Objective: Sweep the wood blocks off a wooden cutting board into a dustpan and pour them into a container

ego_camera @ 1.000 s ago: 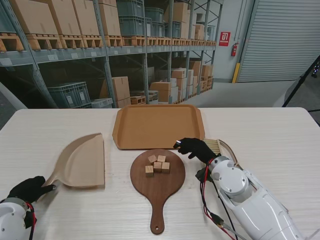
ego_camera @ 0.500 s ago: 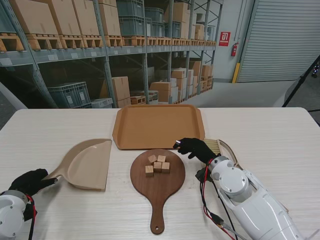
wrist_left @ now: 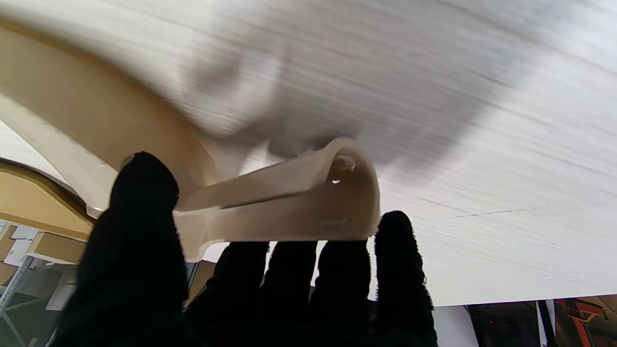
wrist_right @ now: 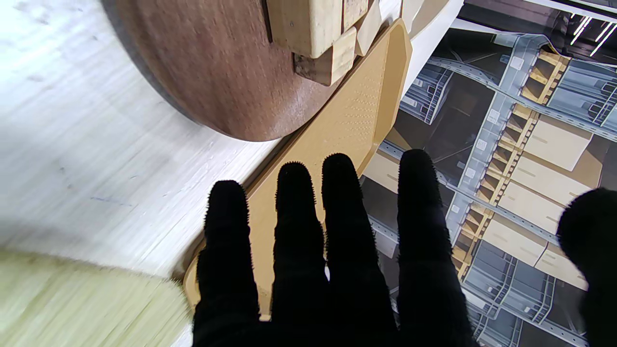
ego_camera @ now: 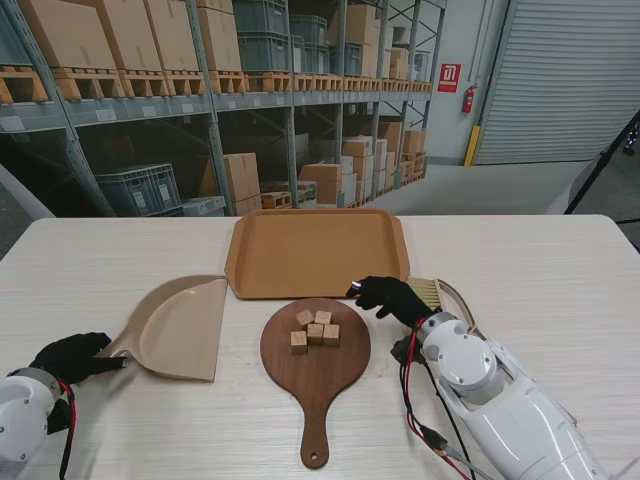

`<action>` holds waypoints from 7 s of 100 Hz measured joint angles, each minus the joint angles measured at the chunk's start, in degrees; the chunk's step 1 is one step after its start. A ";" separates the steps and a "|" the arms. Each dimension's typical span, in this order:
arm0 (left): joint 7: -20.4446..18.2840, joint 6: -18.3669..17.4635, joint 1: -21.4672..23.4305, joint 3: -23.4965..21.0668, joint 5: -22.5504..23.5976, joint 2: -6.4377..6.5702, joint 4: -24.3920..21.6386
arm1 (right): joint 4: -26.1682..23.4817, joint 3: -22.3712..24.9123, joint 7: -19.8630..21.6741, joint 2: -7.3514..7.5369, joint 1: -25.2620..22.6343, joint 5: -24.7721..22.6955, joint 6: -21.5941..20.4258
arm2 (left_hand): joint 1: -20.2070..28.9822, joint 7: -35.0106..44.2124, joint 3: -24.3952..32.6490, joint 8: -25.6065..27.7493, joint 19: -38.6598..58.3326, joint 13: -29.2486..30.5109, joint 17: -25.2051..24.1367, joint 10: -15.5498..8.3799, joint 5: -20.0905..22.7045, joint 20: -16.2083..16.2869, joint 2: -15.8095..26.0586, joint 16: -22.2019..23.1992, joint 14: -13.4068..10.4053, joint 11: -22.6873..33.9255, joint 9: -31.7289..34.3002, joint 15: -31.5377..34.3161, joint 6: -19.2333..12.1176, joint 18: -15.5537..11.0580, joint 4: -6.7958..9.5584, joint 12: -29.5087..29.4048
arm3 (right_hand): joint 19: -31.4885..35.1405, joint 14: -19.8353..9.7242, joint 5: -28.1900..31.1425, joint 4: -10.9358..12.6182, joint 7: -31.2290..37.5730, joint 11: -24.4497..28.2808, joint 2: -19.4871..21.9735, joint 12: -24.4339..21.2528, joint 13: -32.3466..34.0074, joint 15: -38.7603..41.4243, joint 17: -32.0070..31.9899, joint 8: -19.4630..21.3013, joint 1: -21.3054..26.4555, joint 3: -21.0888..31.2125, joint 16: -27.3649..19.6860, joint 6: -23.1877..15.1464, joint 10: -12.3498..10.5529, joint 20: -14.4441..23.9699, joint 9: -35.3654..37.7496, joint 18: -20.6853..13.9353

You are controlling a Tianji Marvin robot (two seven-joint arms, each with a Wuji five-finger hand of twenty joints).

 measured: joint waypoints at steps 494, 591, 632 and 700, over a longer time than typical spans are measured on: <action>22.35 7.57 9.74 12.77 3.52 -3.16 -6.63 | -8.39 30.81 -4.43 6.36 -22.72 -49.53 -2.99 | 13.29 33.15 -6.03 19.98 23.13 24.26 20.77 2.16 5.82 10.54 7.14 7.73 0.36 -10.73 25.25 53.43 6.88 3.72 -0.21 24.06 | 11.39 -2.79 -0.08 0.00 4.58 13.22 -19.27 5.40 3.51 9.95 4.31 5.22 8.27 4.37 2.95 2.26 -3.53 -2.47 -1.63 -1.24; 21.87 7.66 9.80 12.77 3.35 -3.10 -6.90 | -1.72 26.86 -6.60 7.27 -20.22 -53.43 -2.15 | 13.29 33.04 -6.03 19.99 23.13 24.26 20.77 2.27 5.83 10.54 7.14 7.37 0.39 -11.54 25.27 53.43 6.88 3.72 -0.21 24.13 | 21.88 -6.84 -1.59 -2.42 19.50 25.13 -34.35 9.49 6.35 21.48 9.46 9.53 17.31 26.35 5.13 -0.65 -7.92 -4.99 -1.57 -7.46; 21.71 7.92 9.74 12.85 3.15 -3.09 -7.00 | -2.83 28.47 -5.47 7.10 -20.48 -54.29 -3.03 | 13.29 33.02 -6.03 19.99 23.13 24.26 20.77 2.30 5.84 10.54 7.14 7.35 0.39 -11.90 25.27 53.43 6.88 3.72 -0.21 24.70 | 22.40 -6.69 -2.35 -5.01 19.40 24.70 -35.44 9.35 8.38 21.57 8.83 5.31 17.30 28.02 5.05 -0.83 -8.05 -5.70 -1.51 -8.08; 22.81 8.21 9.78 13.10 2.39 -3.21 -6.78 | -9.55 30.24 -7.39 7.33 -27.17 -61.07 1.07 | 13.29 32.52 -6.03 19.99 23.13 24.30 20.77 2.34 6.36 10.54 6.83 7.31 0.41 -12.02 25.41 53.26 6.88 3.72 -0.21 24.76 | 22.35 -3.29 -4.99 -4.41 14.36 26.18 -34.10 9.53 5.51 22.97 12.37 6.67 12.17 24.62 5.05 6.13 -4.58 -5.82 -4.60 -7.31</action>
